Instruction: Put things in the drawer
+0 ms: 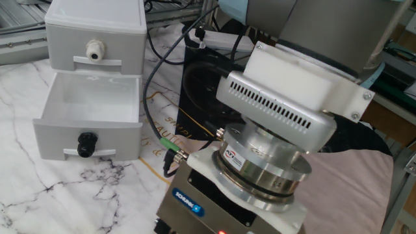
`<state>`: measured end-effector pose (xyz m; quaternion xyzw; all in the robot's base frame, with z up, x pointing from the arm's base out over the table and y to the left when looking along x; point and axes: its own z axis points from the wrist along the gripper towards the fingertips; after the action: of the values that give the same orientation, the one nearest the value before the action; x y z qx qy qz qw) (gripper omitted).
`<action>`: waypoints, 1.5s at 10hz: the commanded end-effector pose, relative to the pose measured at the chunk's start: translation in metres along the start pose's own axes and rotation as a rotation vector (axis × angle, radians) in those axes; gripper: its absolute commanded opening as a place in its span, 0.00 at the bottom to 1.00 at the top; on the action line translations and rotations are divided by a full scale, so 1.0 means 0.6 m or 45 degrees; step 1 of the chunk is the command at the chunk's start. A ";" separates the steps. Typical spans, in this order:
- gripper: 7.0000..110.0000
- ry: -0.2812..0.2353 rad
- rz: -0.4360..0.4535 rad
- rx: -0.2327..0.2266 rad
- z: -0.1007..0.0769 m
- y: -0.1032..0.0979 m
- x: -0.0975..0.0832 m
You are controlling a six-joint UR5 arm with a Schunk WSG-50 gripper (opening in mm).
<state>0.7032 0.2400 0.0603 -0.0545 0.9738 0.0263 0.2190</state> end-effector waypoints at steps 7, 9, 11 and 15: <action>0.36 -0.101 0.032 0.139 -0.010 -0.036 -0.051; 0.36 -0.078 0.083 0.090 -0.008 -0.022 -0.045; 0.36 -0.065 0.067 0.088 -0.005 -0.027 -0.046; 0.36 -0.065 0.090 0.073 0.002 -0.020 -0.036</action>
<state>0.7251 0.2291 0.0699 -0.0216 0.9688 -0.0014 0.2469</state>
